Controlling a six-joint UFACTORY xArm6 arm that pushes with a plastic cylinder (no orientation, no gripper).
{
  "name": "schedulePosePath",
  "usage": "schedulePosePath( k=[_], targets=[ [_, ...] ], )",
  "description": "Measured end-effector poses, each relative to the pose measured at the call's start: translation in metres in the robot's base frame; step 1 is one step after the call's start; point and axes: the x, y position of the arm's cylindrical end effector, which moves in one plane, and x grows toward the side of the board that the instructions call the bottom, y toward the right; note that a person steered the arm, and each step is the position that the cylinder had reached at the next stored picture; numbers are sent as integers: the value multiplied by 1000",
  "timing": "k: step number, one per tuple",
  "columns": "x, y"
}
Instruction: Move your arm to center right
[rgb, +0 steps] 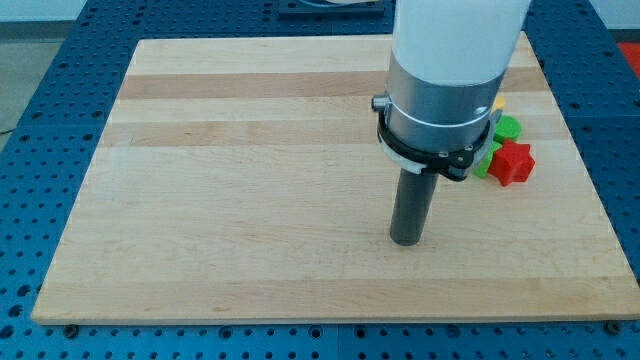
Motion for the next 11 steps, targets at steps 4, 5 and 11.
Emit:
schedulePosePath(
  k=[4, 5, 11],
  targets=[
    [40, 113],
    [11, 203],
    [-98, 248]
  ],
)
